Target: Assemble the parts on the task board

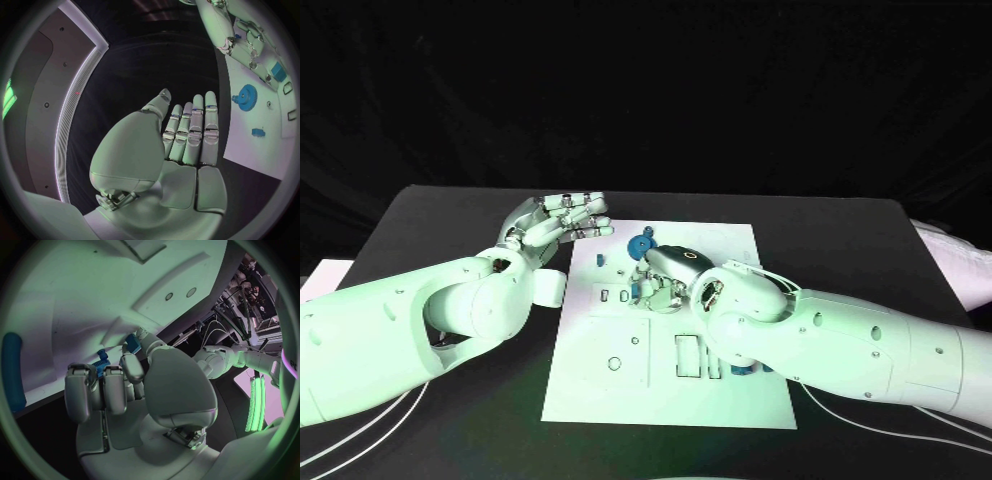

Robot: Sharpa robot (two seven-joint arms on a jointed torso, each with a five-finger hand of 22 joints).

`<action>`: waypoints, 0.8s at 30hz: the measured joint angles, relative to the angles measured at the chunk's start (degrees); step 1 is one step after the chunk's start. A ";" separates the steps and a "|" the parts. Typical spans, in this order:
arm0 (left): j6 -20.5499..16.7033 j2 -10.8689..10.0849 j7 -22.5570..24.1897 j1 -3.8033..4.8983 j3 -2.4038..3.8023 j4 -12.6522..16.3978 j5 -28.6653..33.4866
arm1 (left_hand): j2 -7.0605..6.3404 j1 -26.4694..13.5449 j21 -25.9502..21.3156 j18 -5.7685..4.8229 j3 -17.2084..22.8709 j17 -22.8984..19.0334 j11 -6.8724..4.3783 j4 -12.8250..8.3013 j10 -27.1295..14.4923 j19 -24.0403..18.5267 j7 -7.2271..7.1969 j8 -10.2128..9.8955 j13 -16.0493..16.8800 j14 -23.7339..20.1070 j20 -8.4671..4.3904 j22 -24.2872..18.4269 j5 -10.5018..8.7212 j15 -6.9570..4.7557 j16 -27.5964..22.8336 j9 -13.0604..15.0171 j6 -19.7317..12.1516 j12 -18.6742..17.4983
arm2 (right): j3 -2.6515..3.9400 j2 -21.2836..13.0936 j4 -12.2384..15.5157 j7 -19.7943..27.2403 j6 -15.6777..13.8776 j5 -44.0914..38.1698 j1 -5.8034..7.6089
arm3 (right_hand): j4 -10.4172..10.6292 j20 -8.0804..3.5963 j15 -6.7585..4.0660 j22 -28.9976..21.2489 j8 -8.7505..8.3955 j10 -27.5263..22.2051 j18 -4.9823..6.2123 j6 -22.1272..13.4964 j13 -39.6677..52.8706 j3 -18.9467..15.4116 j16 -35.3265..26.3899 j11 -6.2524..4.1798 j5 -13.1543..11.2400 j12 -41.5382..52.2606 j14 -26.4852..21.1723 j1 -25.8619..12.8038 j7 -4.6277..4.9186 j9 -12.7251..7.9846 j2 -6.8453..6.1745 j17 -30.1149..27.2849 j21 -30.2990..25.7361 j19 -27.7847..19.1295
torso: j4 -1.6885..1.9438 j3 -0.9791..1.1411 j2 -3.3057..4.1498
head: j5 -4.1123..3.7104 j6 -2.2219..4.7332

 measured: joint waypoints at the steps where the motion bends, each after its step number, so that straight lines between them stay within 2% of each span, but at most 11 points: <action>1: 0.00 0.00 0.00 0.00 0.00 0.00 0.00 | 0.02 -0.02 0.00 0.00 0.13 0.02 0.00 -0.13 0.00 0.12 0.00 -0.14 0.00 0.00 -0.12 -0.02 0.00 0.00 0.00 0.00 0.00 0.00 | -0.02 -0.04 0.07 0.00 -0.22 -0.01 -0.04 | 0.19 0.00 0.09 0.00 -0.01 0.00 0.00 -0.09 0.00 -0.33 0.00 0.00 -0.13 0.00 -0.09 0.01 0.02 -0.09 0.01 0.00 0.00 0.00 | 0.00 0.01 0.00 | 0.00 0.00; 5: 0.03 0.01 -0.02 0.00 0.00 -0.06 0.00 | 0.23 -0.23 0.00 0.01 0.13 0.05 0.00 -0.13 0.00 0.20 0.00 -0.13 0.00 0.00 -0.20 -0.05 0.00 0.00 0.00 0.00 0.00 0.00 | -0.07 -0.35 0.52 0.13 -2.25 -0.02 -0.21 | 1.17 0.03 0.09 0.00 -0.03 -0.14 0.00 -0.65 -0.16 -1.64 0.00 0.14 -0.44 0.00 -0.09 -0.29 0.17 -0.08 -0.29 -0.01 0.00 0.03 | 0.00 0.02 0.01 | 0.00 0.00; 8: 0.06 0.04 -0.03 0.00 0.00 -0.15 0.00 | 0.23 -0.23 0.00 0.00 0.13 0.05 0.00 -0.14 0.00 0.20 0.00 -0.13 0.00 0.00 -0.20 -0.05 0.00 0.00 0.00 0.00 0.00 0.00 | -0.06 -0.72 1.20 0.48 -4.85 -0.02 -0.30 | 1.95 0.22 0.21 0.00 -0.03 -0.36 0.00 -1.34 -0.44 -2.82 -0.35 0.32 -0.92 -0.40 0.03 -0.19 0.38 -0.07 -0.39 -0.01 0.00 0.19 | 0.00 0.02 0.01 | 0.00 0.00; 10: 0.08 0.08 -0.06 0.00 0.00 -0.28 0.00 | 0.23 -0.23 0.00 0.01 0.04 0.18 0.00 -0.23 0.00 0.59 0.00 -0.13 0.00 0.57 -0.13 -0.05 0.00 0.11 0.00 0.00 0.00 0.00 | -0.01 -1.03 1.73 0.83 -6.40 -0.02 -0.33 | 3.20 0.41 0.41 0.00 -0.02 -0.78 0.00 -2.40 -0.65 -4.49 -0.35 0.38 -1.25 -0.43 0.01 -0.37 0.46 -0.07 -0.97 -0.01 -0.03 0.00 | 0.00 0.05 0.01 | 0.02 0.03; 13: 0.11 0.16 -0.25 0.00 0.00 -0.60 -0.13 | 0.60 -0.60 1.28 0.01 -0.21 1.26 -0.51 -0.48 0.86 3.39 -0.54 -0.13 0.02 4.00 -0.84 0.61 0.00 -0.89 1.36 0.00 0.54 0.00 | 0.25 -1.68 2.81 1.65 -8.77 0.03 -0.36 | 5.20 0.61 0.51 0.03 -0.02 -0.95 0.00 -3.17 -0.88 -6.93 -0.35 0.55 -1.25 -0.71 -0.08 0.29 0.85 -0.07 -1.59 -0.01 -0.23 -0.20 | -0.03 0.09 -0.01 | 0.07 0.07; 15: 0.16 0.24 -0.63 0.00 0.00 -0.94 -0.44 | 0.98 -1.29 3.14 0.01 -0.43 2.58 -1.29 -0.69 3.16 6.09 -1.02 -0.13 0.25 7.12 -1.86 1.58 0.00 -1.97 3.04 0.00 1.47 0.49 | 0.59 -2.17 3.69 2.40 -10.17 0.13 -0.35 | 6.34 0.62 0.70 0.04 -0.02 -1.12 0.00 -3.46 -1.03 -8.07 -0.35 0.72 -1.25 -0.79 0.12 1.48 0.70 -0.07 -1.27 -0.01 -0.23 -0.20 | -0.04 0.09 -0.04 | 0.07 0.11; 18: 0.18 0.42 -1.42 0.00 0.00 -1.49 -1.30 | 0.51 -2.90 6.41 0.00 -1.02 5.23 -2.51 -0.10 6.82 10.15 -1.91 -0.13 0.68 12.06 -3.42 3.30 0.00 -3.58 6.47 0.05 2.33 1.57 | 1.17 -3.10 5.09 3.93 -11.30 0.48 -0.24 | 7.23 0.76 0.70 0.04 -0.02 -1.12 0.00 -3.69 -1.15 -8.96 -0.35 0.72 -1.34 -0.79 0.12 2.39 0.94 -0.07 -1.31 -0.01 -0.23 -0.06 | -0.07 0.12 -0.08 | 0.02 0.24; 22: -0.08 0.85 -3.19 -0.01 0.00 -2.11 -3.12 | 0.90 -5.40 12.35 0.00 -1.64 11.45 -4.48 1.33 12.53 15.72 -3.00 0.03 1.87 18.95 -5.60 6.70 0.00 -5.83 15.08 0.23 4.02 3.39 | 1.94 -6.16 7.94 8.15 -11.18 2.92 0.96 | 8.15 0.82 0.91 0.04 -0.02 -1.33 0.00 -3.73 -1.43 -9.87 -0.35 0.93 -2.31 -1.08 -0.09 3.62 0.98 -0.01 -0.75 -0.02 -0.23 0.01 | -0.07 0.23 -0.18 | 0.07 0.32; 23: -0.14 0.93 -3.76 -0.02 0.00 -2.25 -3.61 | 0.81 -5.53 14.14 -0.01 -1.70 16.13 -5.04 1.40 13.95 16.86 -3.30 0.12 2.43 19.47 -6.17 7.80 0.00 -6.37 20.28 0.27 4.32 4.31 | 2.06 -7.12 8.61 9.23 -10.91 3.84 1.47 | 8.15 0.82 0.91 0.04 -0.02 -1.70 0.01 -3.73 -1.51 -9.88 -0.35 0.94 -2.31 -1.24 -0.09 3.94 0.98 -0.02 -0.42 -0.02 -0.23 0.00 | -0.07 0.27 -0.24 | 0.11 0.32; 24: -0.17 0.97 -4.52 -0.02 0.00 -2.41 -4.20 | 0.63 -5.71 18.01 0.01 -1.82 24.70 -5.53 1.51 15.50 18.25 -3.63 0.13 3.26 19.81 -6.70 11.52 0.13 -6.70 28.98 0.32 4.65 5.55 | 2.18 -8.11 9.20 10.31 -10.59 4.85 2.05 | 8.30 0.82 0.91 0.04 -0.02 -1.75 0.01 -3.73 -1.59 -10.03 -0.35 0.92 -2.31 -1.33 -0.09 3.94 0.98 -0.01 -0.43 -0.02 -0.23 0.01 | -0.10 0.30 -0.30 | 0.16 0.30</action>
